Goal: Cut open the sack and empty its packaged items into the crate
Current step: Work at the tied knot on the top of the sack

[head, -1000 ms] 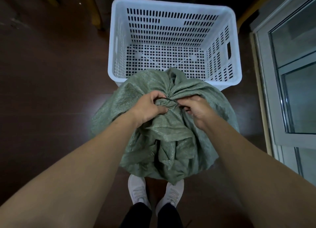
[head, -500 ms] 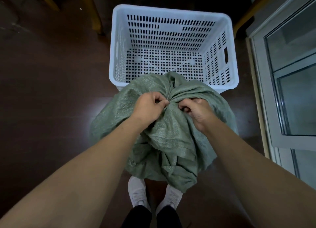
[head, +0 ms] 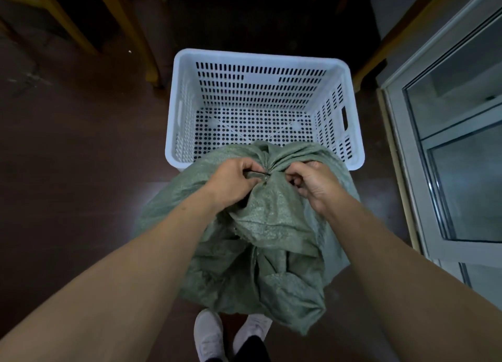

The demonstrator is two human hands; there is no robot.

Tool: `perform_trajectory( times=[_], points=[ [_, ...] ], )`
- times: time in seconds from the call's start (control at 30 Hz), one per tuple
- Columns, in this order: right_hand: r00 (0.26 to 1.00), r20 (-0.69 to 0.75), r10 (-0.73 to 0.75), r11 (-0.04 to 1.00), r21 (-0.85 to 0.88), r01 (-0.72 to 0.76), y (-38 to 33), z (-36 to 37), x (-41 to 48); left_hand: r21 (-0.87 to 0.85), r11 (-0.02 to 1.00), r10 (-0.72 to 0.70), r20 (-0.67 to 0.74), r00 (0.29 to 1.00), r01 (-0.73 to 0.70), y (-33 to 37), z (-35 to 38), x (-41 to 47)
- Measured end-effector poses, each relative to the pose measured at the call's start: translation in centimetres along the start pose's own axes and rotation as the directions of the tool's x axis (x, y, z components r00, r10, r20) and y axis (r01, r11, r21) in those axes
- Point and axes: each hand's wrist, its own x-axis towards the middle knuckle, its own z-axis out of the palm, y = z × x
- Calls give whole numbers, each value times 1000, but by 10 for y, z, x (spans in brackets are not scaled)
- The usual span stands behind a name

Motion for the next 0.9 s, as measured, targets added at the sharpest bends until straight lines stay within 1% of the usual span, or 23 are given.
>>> perform_trajectory(
  times=[0.07, 0.1, 0.2, 0.23, 0.27, 0.3, 0.33, 0.37, 0.4, 0.43, 0.47, 0.5, 0.53, 0.57, 0.6, 0.67, 0.8, 0.83, 0.9],
  points=[
    [999, 6, 48, 998, -39, -48, -1, -2, 7, 78, 997, 13, 21, 1000, -15, 1, 2, 7],
    [997, 20, 74, 995, -64, -73, -2, -3, 10, 84, 996, -3, 33, 999, 0, -1, 4, 9],
    [983, 116, 142, 980, -155, -123, -9, -7, 18, 48, 987, -157, 82, 984, 154, -2, 11, 9],
    [979, 144, 142, 975, -192, -113, -12, -9, 21, 97, 981, -176, 79, 981, 168, -2, 15, 11],
    [983, 150, 106, 963, -261, -64, -13, -11, 25, 188, 971, -165, 61, 984, 151, -1, 18, 12],
    [990, 135, 34, 935, -353, 16, -13, -12, 28, 284, 951, -135, 35, 990, 120, -1, 22, 13],
    [989, 122, -84, 896, -426, 129, -12, -12, 31, 357, 930, -98, 7, 995, 89, -1, 26, 15],
    [966, 143, -216, 849, -461, 258, -12, -11, 34, 393, 917, -67, -14, 998, 67, -2, 28, 17],
    [931, 209, -299, 797, -482, 364, -13, -9, 35, 398, 916, -51, -25, 998, 57, -2, 30, 19],
    [898, 302, -320, 737, -516, 436, -13, -8, 38, 385, 921, -45, -34, 998, 55, -4, 31, 20],
    [871, 398, -288, 663, -574, 481, -11, -7, 42, 358, 932, -41, -41, 998, 53, -5, 31, 19],
    [857, 455, -240, 567, -651, 505, -9, -8, 46, 321, 946, -40, -44, 998, 52, -7, 30, 19],
    [855, 471, -216, 475, -715, 513, -6, -9, 50, 290, 956, -41, -43, 998, 52, -10, 30, 19],
    [855, 469, -222, 405, -753, 518, -4, -12, 53, 266, 963, -39, -37, 999, 48, -11, 29, 19],
    [851, 470, -233, 357, -773, 525, -2, -14, 55, 250, 967, -40, -26, 999, 45, -12, 28, 19],
    [848, 481, -221, 327, -783, 529, -2, -17, 56, 228, 973, -38, -28, 999, 43, -11, 27, 19],
    [859, 490, -150, 292, -808, 512, -14, -20, 59, 149, 986, -63, -81, 995, 75, -9, 27, 23],
    [863, 482, -153, 300, -809, 506, -18, -20, 60, 136, 988, -66, -92, 994, 78, -7, 26, 24],
    [879, 438, -187, 341, -810, 476, -24, -19, 62, 177, 982, -36, -123, 992, 58, -4, 26, 27]
  ],
)
